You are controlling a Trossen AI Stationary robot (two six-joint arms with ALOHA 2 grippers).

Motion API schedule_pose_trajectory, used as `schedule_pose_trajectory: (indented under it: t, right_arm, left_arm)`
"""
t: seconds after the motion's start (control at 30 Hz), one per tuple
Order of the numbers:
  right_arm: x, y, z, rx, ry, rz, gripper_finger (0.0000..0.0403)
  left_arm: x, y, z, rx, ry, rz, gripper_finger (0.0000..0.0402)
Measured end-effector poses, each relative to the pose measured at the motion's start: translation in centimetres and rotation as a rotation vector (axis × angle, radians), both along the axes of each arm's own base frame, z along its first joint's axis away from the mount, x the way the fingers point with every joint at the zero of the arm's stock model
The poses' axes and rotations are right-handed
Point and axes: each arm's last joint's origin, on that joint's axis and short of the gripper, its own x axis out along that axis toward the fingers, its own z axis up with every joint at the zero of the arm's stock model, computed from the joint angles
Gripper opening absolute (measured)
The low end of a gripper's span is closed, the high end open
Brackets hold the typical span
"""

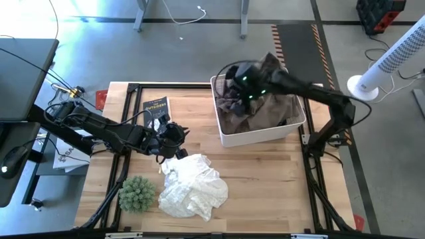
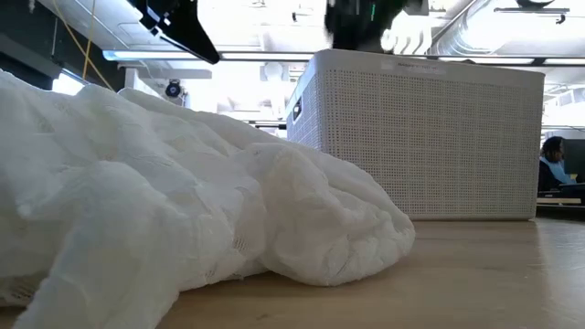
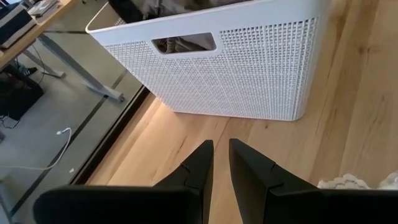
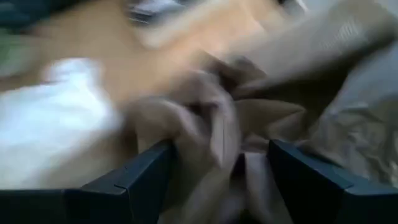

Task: Sort clothes
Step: Put the brown and black jacket into the white bin

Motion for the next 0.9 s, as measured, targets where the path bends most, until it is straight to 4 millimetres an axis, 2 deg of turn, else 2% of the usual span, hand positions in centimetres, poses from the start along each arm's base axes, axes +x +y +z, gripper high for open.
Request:
schedule_pose_trajectory:
  t: [0.13, 0.2, 0.3, 0.4, 0.5, 0.6, 0.77, 0.9]
  right_arm:
    - [-0.4, -1.9, -9.2, 0.057, -0.026, -0.173, 0.0256]
    - [-1.4, -2.5, -12.8, 0.082, -0.075, -0.295, 0.0254]
    - [-2.8, -3.0, -16.6, 0.142, -0.198, -0.465, 0.0252]
    - [-2.7, -3.2, -18.1, 0.205, -0.333, -0.52, 0.0252]
    - [-1.7, -3.7, -17.6, 0.219, -0.347, -0.528, 0.0252]
    - [-0.3, -4.4, -15.4, 0.195, -0.332, -0.493, 0.0252]
    - [1.7, -5.1, -8.4, 0.158, -0.27, -0.435, 0.0252]
    - [2.2, -3.8, -3.0, 0.094, -0.169, -0.317, 0.0252]
  left_arm:
    - [-0.1, 0.0, -0.4, -0.011, 0.005, 0.005, 0.005]
    - [-0.2, 0.0, -0.9, -0.013, 0.011, 0.008, 0.005]
    - [-0.4, 0.1, -1.5, -0.01, 0.023, 0.018, 0.005]
    - [-0.5, 0.2, -2.1, -0.003, 0.022, 0.038, 0.005]
    - [-0.6, 0.3, -2.2, 0.01, 0.026, 0.046, 0.005]
    - [-0.6, 0.3, -2.2, 0.024, 0.02, 0.058, 0.005]
    - [-0.6, 0.3, -2.2, 0.033, 0.018, 0.065, 0.005]
    - [-0.6, 0.3, -2.2, 0.032, 0.017, 0.065, 0.005]
